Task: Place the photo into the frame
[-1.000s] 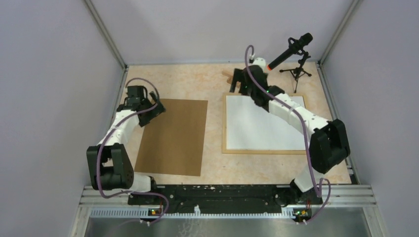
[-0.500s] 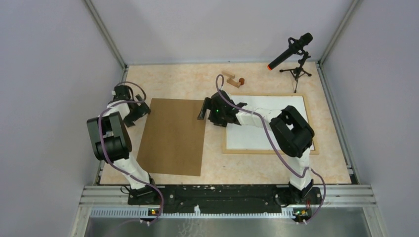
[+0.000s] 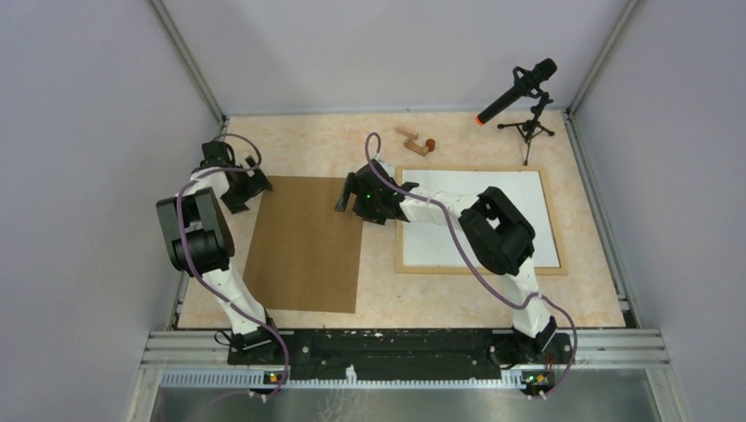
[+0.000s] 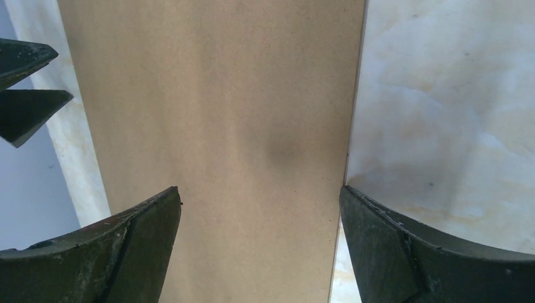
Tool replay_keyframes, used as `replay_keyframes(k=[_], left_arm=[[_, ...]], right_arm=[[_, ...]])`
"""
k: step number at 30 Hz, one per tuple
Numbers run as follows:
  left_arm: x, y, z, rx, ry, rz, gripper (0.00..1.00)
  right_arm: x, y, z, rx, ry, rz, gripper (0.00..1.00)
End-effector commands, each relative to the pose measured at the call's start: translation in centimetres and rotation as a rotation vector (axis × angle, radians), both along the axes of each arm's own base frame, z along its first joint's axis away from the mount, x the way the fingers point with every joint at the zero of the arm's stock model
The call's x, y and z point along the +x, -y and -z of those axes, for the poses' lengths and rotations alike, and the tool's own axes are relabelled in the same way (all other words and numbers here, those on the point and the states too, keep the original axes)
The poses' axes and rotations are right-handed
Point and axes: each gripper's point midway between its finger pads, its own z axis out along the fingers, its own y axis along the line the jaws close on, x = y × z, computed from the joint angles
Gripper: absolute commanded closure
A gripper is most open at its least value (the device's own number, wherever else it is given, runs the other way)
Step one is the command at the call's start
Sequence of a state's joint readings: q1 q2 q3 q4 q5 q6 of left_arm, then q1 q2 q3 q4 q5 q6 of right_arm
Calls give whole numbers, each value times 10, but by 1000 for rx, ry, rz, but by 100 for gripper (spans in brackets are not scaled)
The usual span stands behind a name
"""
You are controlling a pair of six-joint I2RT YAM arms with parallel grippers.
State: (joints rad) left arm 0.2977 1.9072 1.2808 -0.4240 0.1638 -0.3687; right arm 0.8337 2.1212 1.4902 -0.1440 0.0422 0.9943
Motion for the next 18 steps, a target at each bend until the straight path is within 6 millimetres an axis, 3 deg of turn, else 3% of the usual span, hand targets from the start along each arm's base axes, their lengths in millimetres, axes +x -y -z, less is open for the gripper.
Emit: replay_keyframes(k=[1,10,12,15,18], left_arm=[[-50,49,55,-253,-216,17,2],[-66,83,65,-444,-228,43,2],[-69,82,64,-435,-237,48,3],[-62,61,53,-327,-201,42,2],[-57,81,38,-450,-145,80,3]], right_arm=[[-8,-14,12,10,-47,-26,7],[2,-43,-57,204,45,-60,9],[4,-46,-75,232,73,-61,10],[8,-42,-85,237,103,-52,11],[10,-46,-97,281,132,-65,11]])
